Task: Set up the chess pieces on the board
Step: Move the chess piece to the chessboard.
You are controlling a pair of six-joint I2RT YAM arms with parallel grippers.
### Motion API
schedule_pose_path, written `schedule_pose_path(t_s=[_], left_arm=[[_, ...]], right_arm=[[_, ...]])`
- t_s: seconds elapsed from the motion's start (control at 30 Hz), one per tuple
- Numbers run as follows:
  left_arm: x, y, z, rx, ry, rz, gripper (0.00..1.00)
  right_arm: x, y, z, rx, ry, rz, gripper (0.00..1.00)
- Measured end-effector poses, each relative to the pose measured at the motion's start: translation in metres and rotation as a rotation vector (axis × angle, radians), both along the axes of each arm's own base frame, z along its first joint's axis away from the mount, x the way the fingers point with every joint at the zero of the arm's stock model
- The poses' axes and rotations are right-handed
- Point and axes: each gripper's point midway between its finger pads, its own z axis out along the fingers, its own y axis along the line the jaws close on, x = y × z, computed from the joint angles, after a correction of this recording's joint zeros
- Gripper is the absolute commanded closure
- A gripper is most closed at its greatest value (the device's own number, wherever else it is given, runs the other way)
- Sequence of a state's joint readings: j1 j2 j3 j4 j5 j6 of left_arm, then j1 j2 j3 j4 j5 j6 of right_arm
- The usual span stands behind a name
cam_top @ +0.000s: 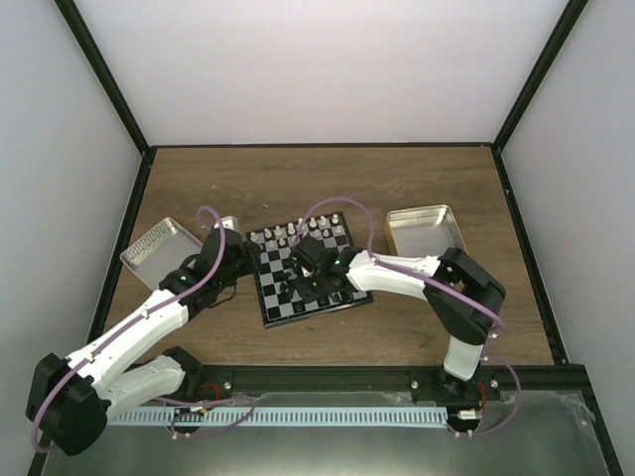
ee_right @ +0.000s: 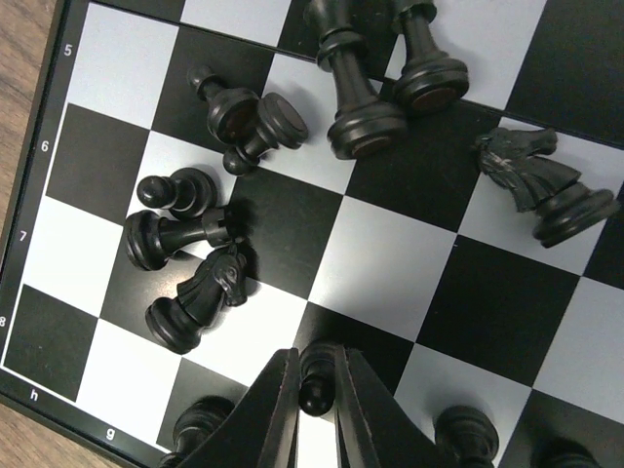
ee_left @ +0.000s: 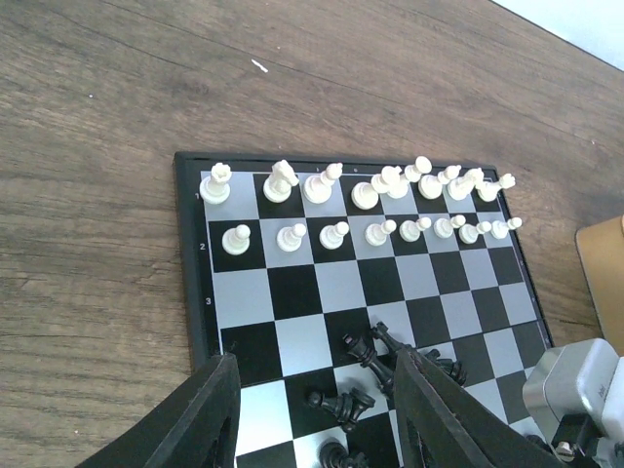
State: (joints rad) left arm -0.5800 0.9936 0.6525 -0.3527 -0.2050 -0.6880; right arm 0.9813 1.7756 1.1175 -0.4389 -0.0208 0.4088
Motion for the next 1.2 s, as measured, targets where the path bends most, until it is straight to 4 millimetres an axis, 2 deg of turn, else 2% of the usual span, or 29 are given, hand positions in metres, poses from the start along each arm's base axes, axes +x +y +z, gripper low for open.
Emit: schedule_pose_path(t_s=[0.83,1.2], left_arm=[[0.001,-0.001,-0.002,0.002,0.004,-0.001,0.54],[0.002,-0.002,-0.003,0.001,0.006,-0.003,0.54]], right_arm=[[0.001,-0.006,-0.001,-0.032,-0.014,-0.006,0.89],[-0.003,-0.011,-0.003,-0.051,-0.001,-0.003,0.72]])
